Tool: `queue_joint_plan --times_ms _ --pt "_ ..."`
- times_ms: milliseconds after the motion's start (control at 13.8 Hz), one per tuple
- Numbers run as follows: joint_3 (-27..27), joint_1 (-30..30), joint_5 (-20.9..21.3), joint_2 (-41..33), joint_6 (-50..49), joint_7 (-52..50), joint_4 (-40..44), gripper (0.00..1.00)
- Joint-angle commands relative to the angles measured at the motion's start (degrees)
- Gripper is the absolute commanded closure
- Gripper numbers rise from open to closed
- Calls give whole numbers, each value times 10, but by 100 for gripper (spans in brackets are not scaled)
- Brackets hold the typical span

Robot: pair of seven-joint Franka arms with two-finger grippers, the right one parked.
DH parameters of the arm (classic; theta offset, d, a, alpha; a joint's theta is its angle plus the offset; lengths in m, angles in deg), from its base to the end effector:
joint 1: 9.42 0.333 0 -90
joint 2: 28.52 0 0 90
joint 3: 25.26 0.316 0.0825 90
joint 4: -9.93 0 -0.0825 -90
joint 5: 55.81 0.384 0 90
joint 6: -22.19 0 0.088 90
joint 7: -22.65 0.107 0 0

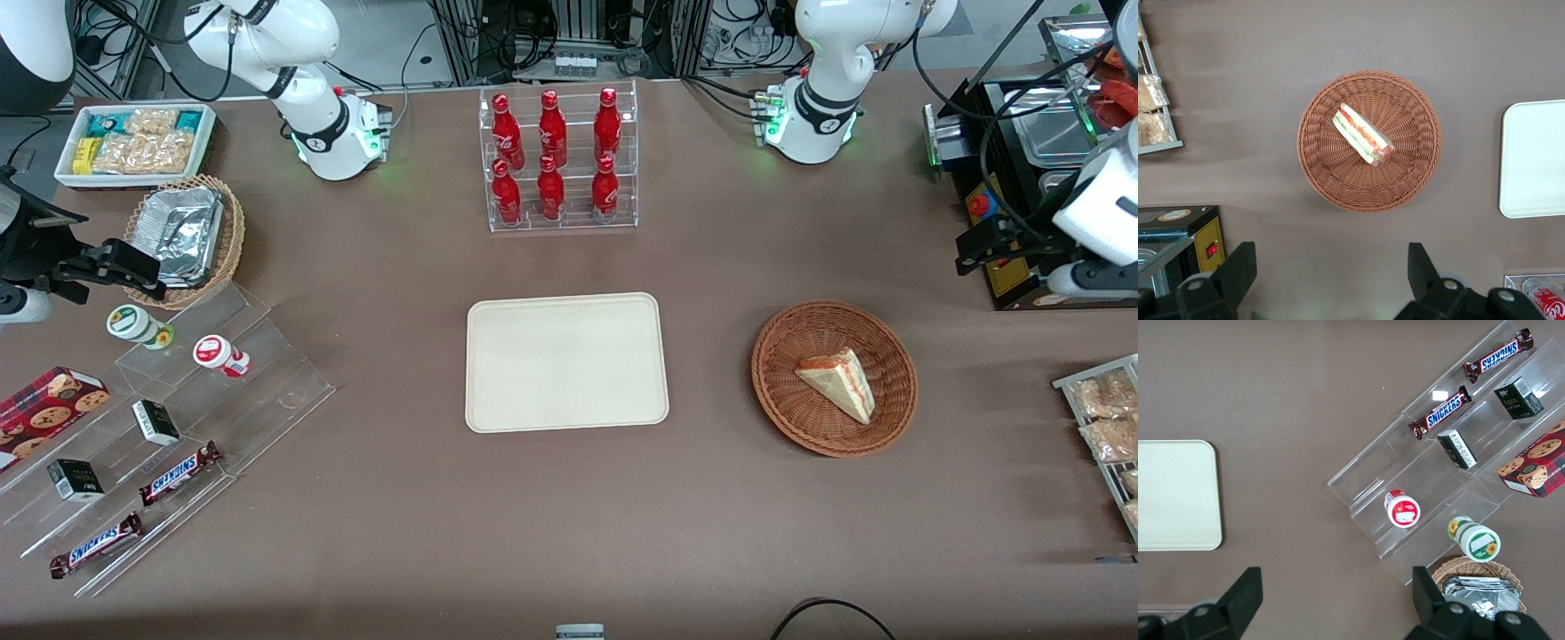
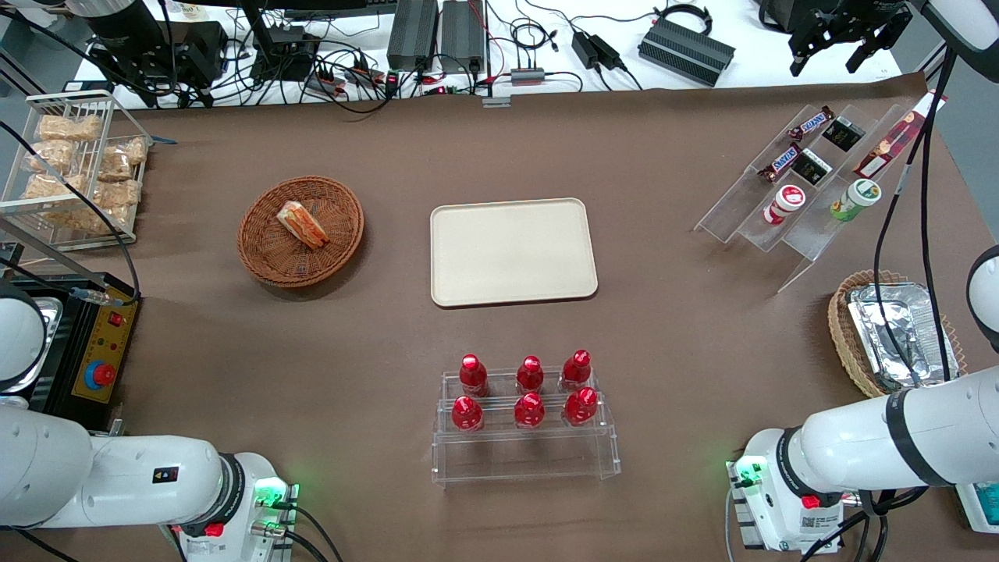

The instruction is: Place sandwich from basket to tray

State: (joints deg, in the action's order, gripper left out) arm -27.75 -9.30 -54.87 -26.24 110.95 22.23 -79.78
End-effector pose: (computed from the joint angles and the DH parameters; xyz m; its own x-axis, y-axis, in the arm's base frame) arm 0.5631 -0.0210 0.6028 0.9979 -0.0337 -0.0562 -0.0346 -0.9993 -0.0151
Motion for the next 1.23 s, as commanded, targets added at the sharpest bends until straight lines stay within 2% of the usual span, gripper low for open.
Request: queue_joint_plan --times_ms 0,726,1161 --pt "1 -7 11 28 32 -19 -11 0" --pt "0 -13 11 50 310 -172 -215 0" --pt "0 -29 11 47 471 -364 -342 0"
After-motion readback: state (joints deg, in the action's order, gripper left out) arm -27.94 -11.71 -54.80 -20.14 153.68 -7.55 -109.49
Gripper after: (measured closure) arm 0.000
